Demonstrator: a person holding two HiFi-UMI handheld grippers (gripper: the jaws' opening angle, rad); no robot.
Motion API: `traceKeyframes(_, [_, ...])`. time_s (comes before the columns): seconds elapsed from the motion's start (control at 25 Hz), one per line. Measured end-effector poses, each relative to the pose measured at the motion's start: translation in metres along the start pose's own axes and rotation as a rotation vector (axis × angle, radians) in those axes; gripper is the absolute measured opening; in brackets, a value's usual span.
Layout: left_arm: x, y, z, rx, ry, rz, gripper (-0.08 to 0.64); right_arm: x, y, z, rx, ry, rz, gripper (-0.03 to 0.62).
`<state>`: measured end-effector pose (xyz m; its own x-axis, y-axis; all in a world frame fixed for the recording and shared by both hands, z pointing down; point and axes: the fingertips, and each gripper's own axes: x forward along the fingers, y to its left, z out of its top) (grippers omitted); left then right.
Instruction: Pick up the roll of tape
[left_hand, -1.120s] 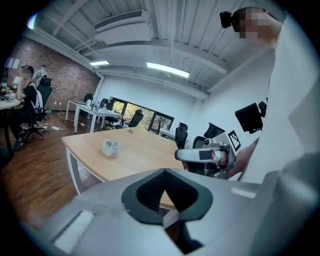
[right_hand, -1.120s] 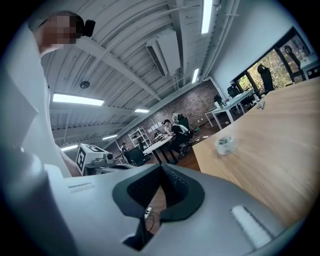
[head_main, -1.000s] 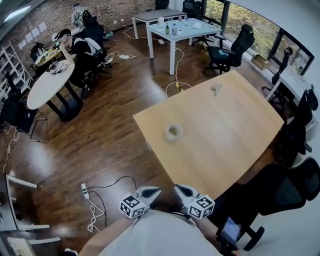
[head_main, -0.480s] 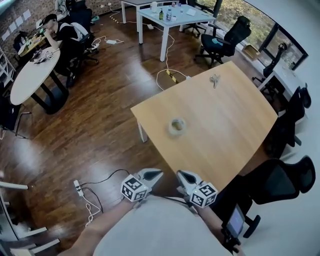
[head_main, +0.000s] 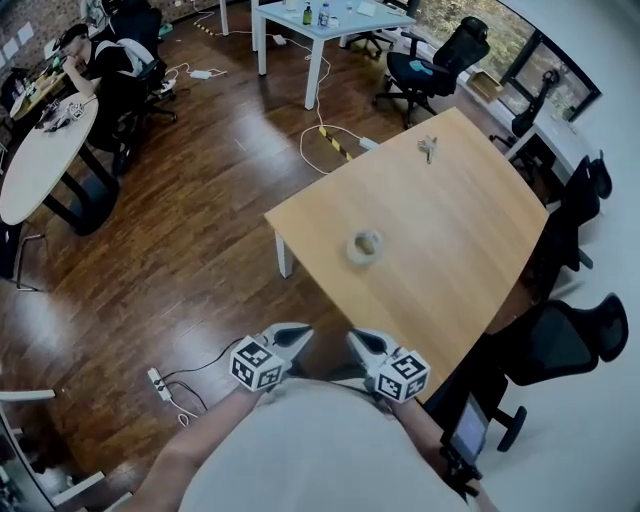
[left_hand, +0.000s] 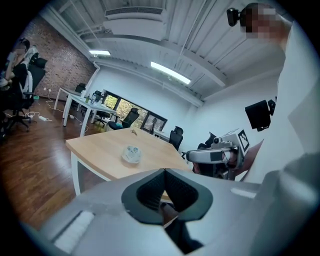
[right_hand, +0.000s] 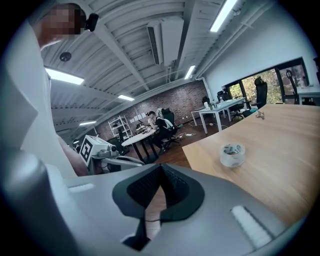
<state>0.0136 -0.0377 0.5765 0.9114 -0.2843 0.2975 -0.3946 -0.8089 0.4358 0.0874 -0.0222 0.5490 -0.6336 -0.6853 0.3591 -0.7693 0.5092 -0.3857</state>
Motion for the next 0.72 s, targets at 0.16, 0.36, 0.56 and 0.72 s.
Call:
traceKeyframes(0.16, [-0.002, 0.006, 0.001, -0.016, -0.003, -0.021, 0.005, 0.000, -0.014, -0.001, 0.035, 0.010, -0.062, 0.006])
traceKeyframes(0.36, [0.010, 0.015, 0.010, -0.005, 0.005, -0.039, 0.006, 0.001, -0.051, -0.001, -0.015, 0.053, -0.159, 0.006])
traceKeyframes(0.56, [0.021, 0.027, 0.019, -0.029, 0.012, -0.023, 0.006, 0.015, -0.088, 0.007, -0.174, 0.175, -0.167, 0.006])
traceKeyframes(0.72, [0.035, 0.036, 0.024, -0.052, 0.019, -0.009, 0.006, 0.029, -0.117, 0.011, -0.330, 0.307, -0.150, 0.006])
